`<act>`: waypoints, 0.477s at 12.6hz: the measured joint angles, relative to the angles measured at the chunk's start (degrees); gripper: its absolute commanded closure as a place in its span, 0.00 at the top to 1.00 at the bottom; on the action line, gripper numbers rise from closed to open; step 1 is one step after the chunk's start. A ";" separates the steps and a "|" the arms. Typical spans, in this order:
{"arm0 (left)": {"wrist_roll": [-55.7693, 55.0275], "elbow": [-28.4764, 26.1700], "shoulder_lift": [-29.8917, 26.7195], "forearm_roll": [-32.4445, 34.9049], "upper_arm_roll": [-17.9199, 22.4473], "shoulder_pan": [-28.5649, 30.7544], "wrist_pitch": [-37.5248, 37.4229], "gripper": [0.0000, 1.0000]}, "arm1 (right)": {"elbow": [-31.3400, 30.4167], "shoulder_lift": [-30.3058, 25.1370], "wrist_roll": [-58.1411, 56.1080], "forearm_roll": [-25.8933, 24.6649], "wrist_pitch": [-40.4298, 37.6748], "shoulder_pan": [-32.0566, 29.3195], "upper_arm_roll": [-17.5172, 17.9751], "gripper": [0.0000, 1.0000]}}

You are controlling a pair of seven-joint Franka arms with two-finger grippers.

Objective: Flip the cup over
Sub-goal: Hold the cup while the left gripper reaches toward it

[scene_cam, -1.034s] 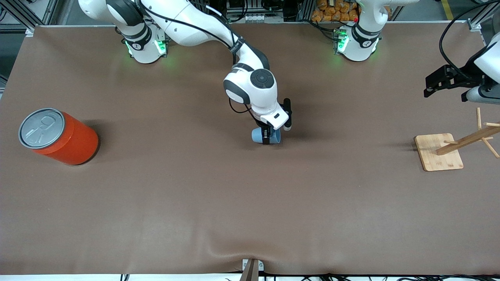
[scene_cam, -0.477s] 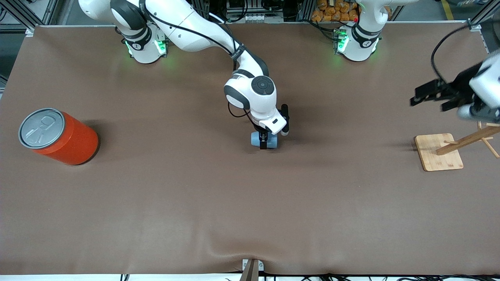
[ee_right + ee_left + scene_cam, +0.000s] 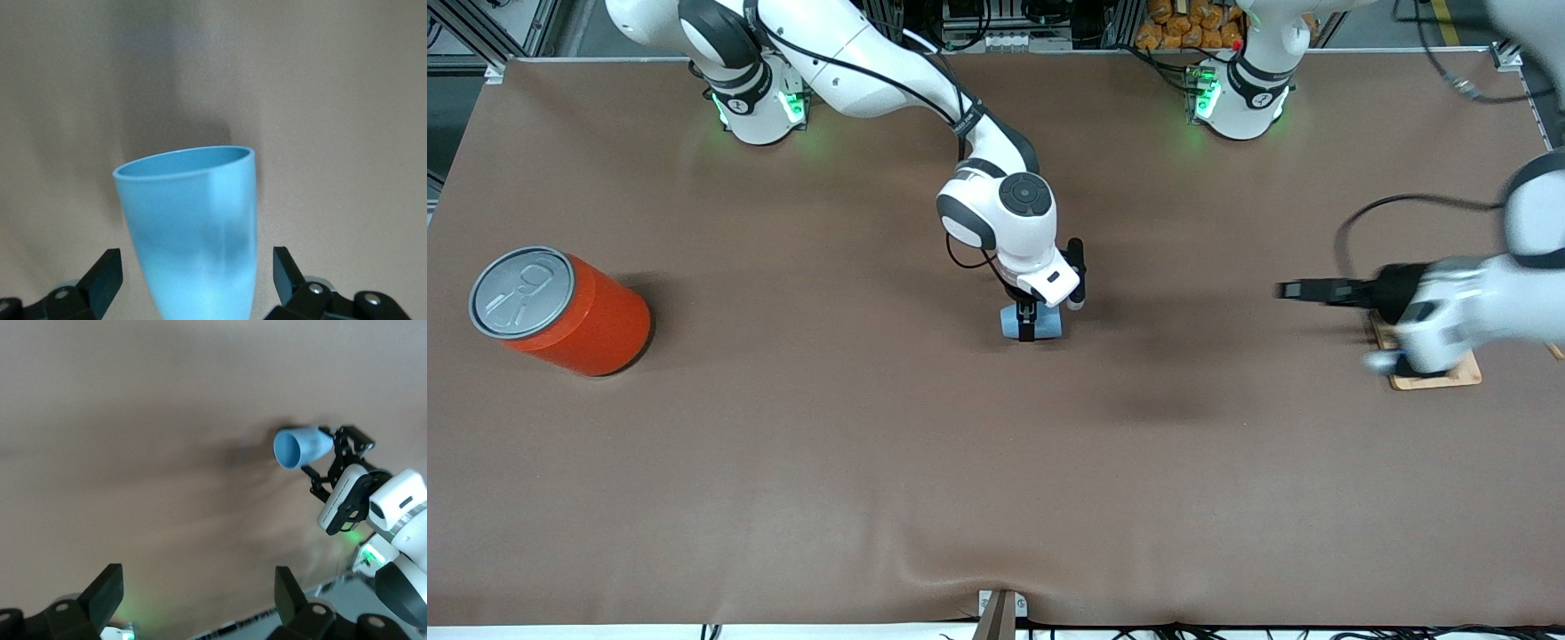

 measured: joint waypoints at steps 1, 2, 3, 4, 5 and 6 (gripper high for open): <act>-2.75 -0.14 2.86 -1.19 -0.18 -3.52 2.17 1.00 | 0.07 -0.01 0.01 0.00 -0.08 0.01 -0.06 1.00; -5.64 -0.56 5.76 -1.94 -0.36 -7.12 6.12 1.00 | 0.15 -0.02 0.02 0.00 -0.25 0.01 -0.13 1.00; -7.52 -1.43 8.10 -2.40 -0.46 -10.09 9.89 1.00 | 0.42 -0.05 0.05 0.00 -0.77 0.00 -0.22 1.00; -8.34 -2.90 9.56 -3.07 -0.48 -12.02 12.88 1.00 | 0.95 -0.22 0.05 0.00 -2.24 -0.05 -0.30 1.00; -8.32 -4.79 10.04 -4.09 -0.46 -12.55 15.01 1.00 | 1.67 -0.59 0.05 0.00 -4.73 -0.08 -0.31 1.00; -7.76 -6.74 10.03 -5.38 -0.40 -12.33 16.60 1.00 | 2.33 -1.62 0.05 0.00 -7.83 -0.12 -0.31 1.00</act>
